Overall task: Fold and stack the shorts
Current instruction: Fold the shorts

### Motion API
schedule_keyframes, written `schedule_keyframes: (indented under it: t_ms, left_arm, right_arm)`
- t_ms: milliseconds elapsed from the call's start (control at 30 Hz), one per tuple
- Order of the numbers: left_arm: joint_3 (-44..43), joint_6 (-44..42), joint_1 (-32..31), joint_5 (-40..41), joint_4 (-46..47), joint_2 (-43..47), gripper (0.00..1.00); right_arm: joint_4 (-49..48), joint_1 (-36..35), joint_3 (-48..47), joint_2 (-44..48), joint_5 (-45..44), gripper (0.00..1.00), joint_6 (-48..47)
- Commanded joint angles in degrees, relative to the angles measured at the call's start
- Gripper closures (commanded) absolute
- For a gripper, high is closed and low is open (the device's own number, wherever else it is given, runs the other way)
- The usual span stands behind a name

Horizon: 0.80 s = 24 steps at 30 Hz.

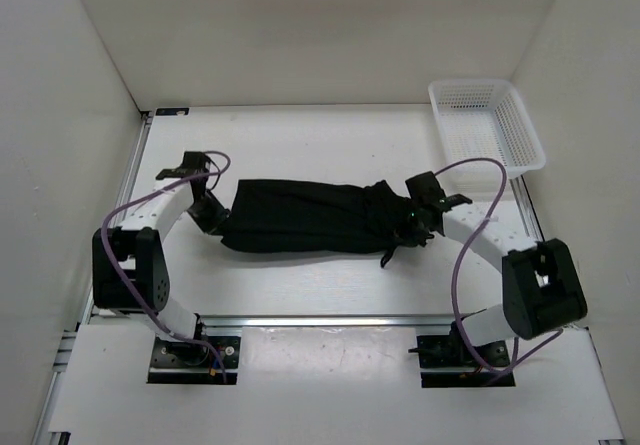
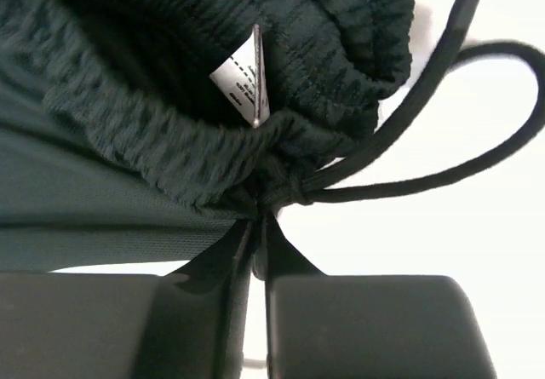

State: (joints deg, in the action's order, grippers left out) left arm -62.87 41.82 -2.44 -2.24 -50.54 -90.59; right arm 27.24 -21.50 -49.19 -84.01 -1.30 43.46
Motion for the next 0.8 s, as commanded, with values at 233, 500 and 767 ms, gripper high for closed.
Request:
schedule_keyframes:
  t_ms: [233, 500, 767]
  left_arm:
    - [2.8, -0.9, -1.4, 3.2, -2.7, 6.6, 0.15]
    - [-7.1, -1.5, -1.4, 6.4, -8.4, 8.2, 0.15]
    - [-6.4, -1.5, -2.0, 6.4, -9.0, 11.2, 0.15]
  right_arm:
    - [12.0, -1.4, -2.2, 16.8, -7.8, 0.38, -7.0]
    - [10.8, -0.9, -22.2, -5.4, -4.3, 0.32, -19.8]
    - [8.4, 0.8, -34.5, -22.7, -0.6, 0.32, -24.0]
